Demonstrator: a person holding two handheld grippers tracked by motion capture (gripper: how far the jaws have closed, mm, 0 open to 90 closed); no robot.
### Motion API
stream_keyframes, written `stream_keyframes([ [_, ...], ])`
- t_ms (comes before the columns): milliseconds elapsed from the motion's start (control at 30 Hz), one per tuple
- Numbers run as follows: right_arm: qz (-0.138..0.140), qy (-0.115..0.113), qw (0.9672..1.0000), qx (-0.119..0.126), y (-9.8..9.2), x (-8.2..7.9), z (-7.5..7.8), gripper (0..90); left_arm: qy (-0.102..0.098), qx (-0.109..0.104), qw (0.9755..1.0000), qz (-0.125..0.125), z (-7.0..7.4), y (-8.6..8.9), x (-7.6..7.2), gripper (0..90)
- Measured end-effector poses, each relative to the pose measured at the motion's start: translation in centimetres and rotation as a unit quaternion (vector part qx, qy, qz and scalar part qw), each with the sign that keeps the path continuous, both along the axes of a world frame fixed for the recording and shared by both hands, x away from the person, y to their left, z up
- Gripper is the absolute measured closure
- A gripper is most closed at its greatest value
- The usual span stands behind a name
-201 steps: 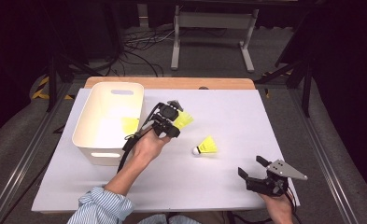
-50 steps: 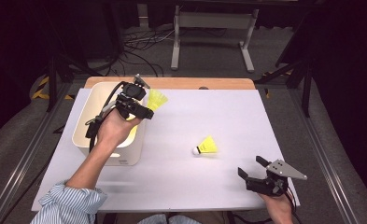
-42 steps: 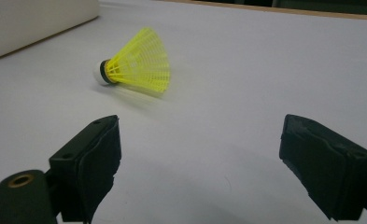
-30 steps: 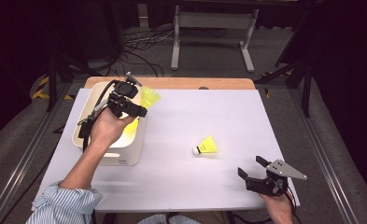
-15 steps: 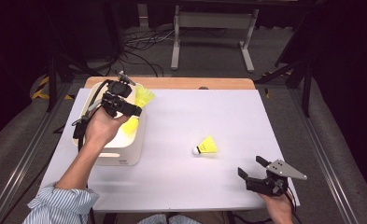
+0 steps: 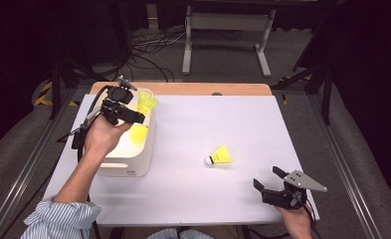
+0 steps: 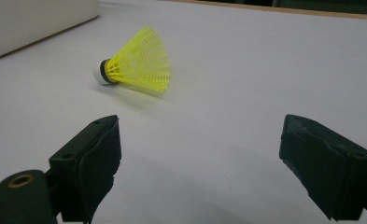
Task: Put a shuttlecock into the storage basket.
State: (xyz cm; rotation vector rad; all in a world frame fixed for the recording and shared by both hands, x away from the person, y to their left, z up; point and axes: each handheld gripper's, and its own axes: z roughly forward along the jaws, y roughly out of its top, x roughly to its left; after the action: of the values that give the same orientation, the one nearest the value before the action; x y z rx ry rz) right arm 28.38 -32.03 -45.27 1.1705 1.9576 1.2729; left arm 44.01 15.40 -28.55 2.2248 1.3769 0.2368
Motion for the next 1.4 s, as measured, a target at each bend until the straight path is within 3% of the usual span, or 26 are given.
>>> stream_keyframes([
  [867,0.0,0.001,1.0,-0.001,0.0,0.0,0.0,13.3,0.002,0.001,0.9993,0.037,-1.1,2.8,0.2,64.5],
  [1400,0.0,0.002,1.0,-0.002,0.0,0.0,0.0,13.3,0.007,0.006,0.9986,0.052,-2.0,3.6,0.6,64.5],
])
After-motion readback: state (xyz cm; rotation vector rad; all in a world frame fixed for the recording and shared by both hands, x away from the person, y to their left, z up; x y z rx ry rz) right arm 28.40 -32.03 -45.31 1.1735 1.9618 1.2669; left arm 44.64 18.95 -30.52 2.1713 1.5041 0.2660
